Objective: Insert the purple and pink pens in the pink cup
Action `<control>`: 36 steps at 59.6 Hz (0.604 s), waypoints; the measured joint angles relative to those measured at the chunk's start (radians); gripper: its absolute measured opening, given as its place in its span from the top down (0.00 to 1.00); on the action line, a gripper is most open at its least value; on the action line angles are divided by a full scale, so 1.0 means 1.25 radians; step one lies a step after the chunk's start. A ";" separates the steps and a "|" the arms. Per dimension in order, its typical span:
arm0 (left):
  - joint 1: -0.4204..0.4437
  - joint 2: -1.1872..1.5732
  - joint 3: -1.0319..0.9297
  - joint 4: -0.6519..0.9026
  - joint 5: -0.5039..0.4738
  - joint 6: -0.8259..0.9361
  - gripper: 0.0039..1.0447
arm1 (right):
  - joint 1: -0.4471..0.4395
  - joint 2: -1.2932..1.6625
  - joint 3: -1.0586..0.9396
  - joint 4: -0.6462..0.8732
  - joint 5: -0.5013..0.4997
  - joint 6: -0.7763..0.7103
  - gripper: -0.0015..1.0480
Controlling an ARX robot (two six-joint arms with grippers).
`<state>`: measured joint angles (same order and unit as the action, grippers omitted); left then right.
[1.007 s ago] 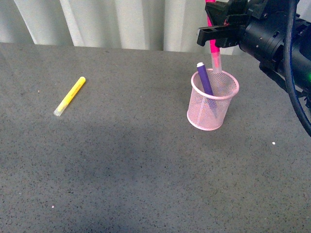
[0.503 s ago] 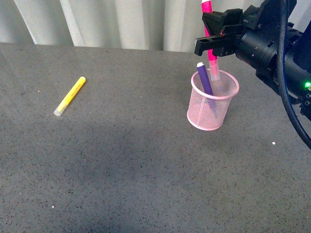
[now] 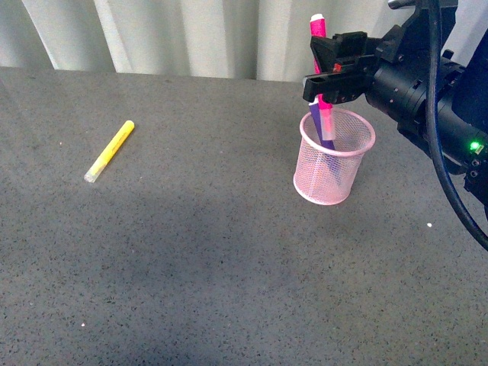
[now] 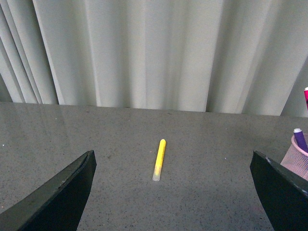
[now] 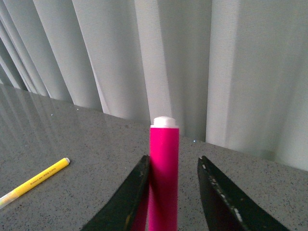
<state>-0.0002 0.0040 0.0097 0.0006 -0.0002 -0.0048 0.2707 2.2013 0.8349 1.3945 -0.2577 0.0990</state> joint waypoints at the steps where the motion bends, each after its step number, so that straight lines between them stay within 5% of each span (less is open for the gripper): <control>1: 0.000 0.000 0.000 0.000 0.000 0.000 0.06 | 0.000 0.000 0.000 0.000 0.000 0.000 0.64; 22: 0.000 0.000 0.000 0.000 0.000 0.000 0.06 | 0.000 0.000 0.000 0.000 0.000 0.000 0.05; 36: 0.000 0.000 0.000 0.000 0.000 0.000 0.06 | -0.002 0.000 -0.002 0.000 0.001 -0.001 0.07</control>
<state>0.0002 0.0040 0.0097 0.0006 -0.0002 -0.0048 0.2680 2.2009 0.8322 1.3945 -0.2569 0.0982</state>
